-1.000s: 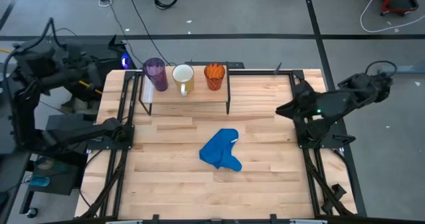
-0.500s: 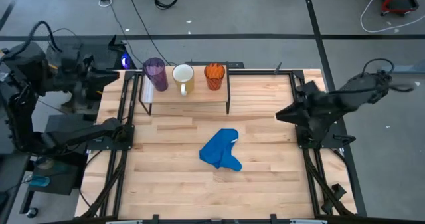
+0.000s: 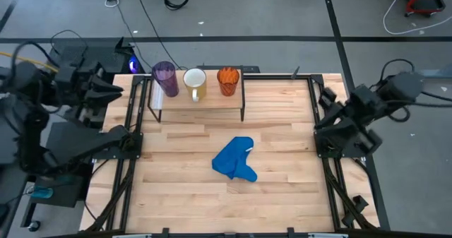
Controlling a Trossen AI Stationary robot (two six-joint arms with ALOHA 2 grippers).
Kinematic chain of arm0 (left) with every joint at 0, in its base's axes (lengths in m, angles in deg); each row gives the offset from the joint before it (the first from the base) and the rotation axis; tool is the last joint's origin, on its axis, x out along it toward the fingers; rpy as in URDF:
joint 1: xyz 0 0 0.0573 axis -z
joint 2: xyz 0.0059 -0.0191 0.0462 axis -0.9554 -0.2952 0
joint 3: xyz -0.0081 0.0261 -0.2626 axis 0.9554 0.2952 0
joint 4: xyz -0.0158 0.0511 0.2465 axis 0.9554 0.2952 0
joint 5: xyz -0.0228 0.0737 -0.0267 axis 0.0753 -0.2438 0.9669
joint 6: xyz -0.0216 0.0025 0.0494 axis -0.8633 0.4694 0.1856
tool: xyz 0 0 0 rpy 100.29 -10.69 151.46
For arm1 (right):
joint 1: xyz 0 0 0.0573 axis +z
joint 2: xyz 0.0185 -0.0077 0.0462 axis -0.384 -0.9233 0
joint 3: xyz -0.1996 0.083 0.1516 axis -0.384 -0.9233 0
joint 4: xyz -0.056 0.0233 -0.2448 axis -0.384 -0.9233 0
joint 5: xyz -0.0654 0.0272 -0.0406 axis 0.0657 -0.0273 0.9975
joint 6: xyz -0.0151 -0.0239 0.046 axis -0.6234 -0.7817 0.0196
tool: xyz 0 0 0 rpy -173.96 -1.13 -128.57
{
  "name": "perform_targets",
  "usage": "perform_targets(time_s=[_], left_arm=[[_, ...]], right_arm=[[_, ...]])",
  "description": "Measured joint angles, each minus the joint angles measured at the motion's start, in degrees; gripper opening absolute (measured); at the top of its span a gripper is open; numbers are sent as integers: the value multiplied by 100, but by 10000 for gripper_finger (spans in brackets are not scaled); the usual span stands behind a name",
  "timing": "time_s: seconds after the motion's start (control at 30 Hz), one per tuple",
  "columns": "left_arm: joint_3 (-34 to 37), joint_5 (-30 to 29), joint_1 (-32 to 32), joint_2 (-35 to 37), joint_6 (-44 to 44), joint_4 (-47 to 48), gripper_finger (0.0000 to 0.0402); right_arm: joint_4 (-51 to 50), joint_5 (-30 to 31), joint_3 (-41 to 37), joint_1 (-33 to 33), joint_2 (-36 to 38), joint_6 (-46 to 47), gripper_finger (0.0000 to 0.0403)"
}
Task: Stack small to large cups/mugs on shelf
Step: Return to Home Position
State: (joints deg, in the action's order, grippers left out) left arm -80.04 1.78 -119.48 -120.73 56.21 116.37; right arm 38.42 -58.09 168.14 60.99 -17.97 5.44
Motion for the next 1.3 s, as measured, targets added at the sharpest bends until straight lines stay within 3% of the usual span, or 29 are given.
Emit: perform_targets(time_s=[0.17,0.27,0.4,0.5,0.8,1.03,1.13,1.3], left_arm=[[1100,2,1,472,-272,-949,76],[1541,-62,0,623,-262,-1213,80],[2006,-815,-1,753,-209,-1276,82],[2407,-982,-5,796,-224,-1460,79],[3388,-1107,-355,871,-65,-2170,77],[3684,-1928,-1326,868,196,-2331,85],[3684,-2212,-1805,868,426,-2411,82],[3646,-3227,-2399,872,754,-2663,76]], right_arm=[[980,30,-1229,-2,959,-163,71],[2151,68,-2315,-2,1719,-239,71],[3185,69,-3445,-2,2594,-426,71],[3396,220,-4057,-5,3055,-470,71],[3420,723,-5214,-433,4311,-738,71],[3463,802,-5841,-934,5300,-1132,71],[3395,1039,-5912,-1087,5277,-1484,71],[3398,1400,-5895,-1248,5218,-1804,71]])
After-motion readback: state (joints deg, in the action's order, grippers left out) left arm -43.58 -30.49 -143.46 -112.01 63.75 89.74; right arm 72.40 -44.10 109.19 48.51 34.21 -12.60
